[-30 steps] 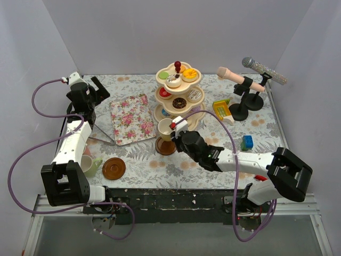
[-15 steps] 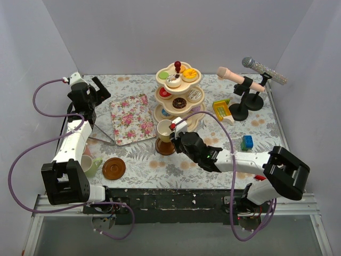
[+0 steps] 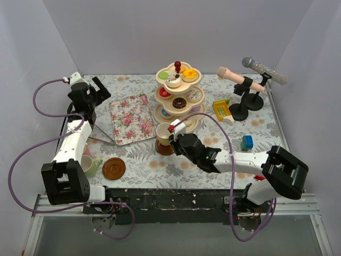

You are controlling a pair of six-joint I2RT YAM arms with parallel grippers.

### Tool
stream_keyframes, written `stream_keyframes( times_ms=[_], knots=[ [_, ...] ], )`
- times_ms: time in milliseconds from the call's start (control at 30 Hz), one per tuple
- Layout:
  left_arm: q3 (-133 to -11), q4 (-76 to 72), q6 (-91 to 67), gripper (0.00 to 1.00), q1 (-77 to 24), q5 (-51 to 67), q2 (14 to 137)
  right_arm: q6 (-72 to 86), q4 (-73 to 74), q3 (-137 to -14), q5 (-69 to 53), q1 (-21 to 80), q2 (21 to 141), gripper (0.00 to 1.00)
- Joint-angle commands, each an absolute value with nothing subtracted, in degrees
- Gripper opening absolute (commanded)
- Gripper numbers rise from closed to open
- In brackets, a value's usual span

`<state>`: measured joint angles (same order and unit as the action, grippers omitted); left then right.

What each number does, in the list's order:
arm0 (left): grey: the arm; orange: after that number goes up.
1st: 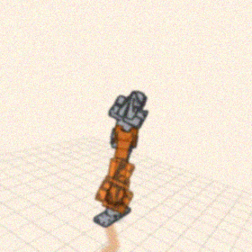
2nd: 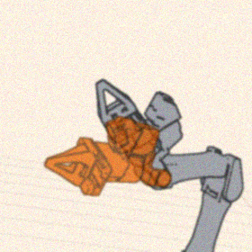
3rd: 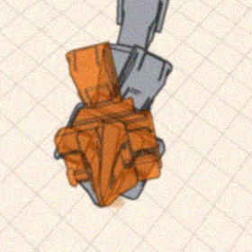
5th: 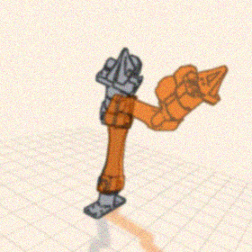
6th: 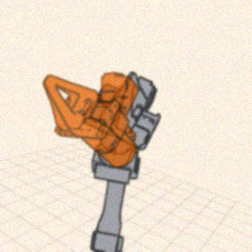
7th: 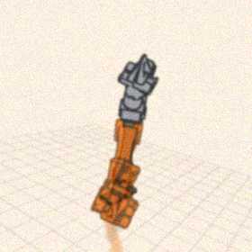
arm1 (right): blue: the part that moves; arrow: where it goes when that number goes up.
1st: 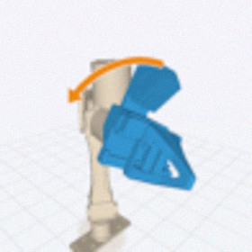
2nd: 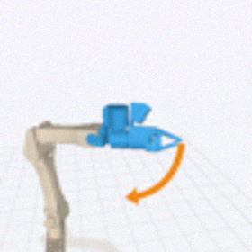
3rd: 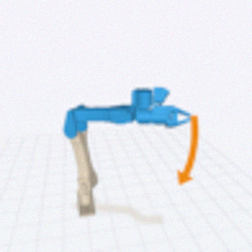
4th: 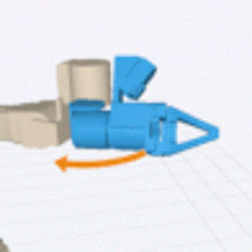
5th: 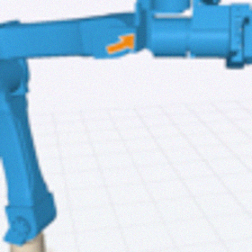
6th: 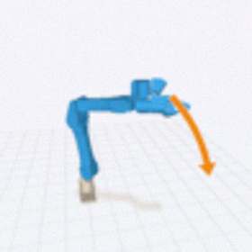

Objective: Serve the afternoon tea
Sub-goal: Place the cup on the coaster.

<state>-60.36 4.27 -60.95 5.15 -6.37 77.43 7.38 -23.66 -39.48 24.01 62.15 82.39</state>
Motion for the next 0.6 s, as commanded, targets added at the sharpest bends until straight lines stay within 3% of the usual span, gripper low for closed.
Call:
stream_keyframes(
  times_ms=[0,567],
  knots=[
    [-59.6,3.6,-61.1,0.98,5.4,-5.9,76.8,8.0,-29.1,-41.2,25.5,62.5,82.5,0.01],
    [-59.6,3.6,-61.1,0.98,5.4,-5.7,76.8,9.1,-27.7,-41.1,24.9,62.9,82.4,0.01]
  ],
)
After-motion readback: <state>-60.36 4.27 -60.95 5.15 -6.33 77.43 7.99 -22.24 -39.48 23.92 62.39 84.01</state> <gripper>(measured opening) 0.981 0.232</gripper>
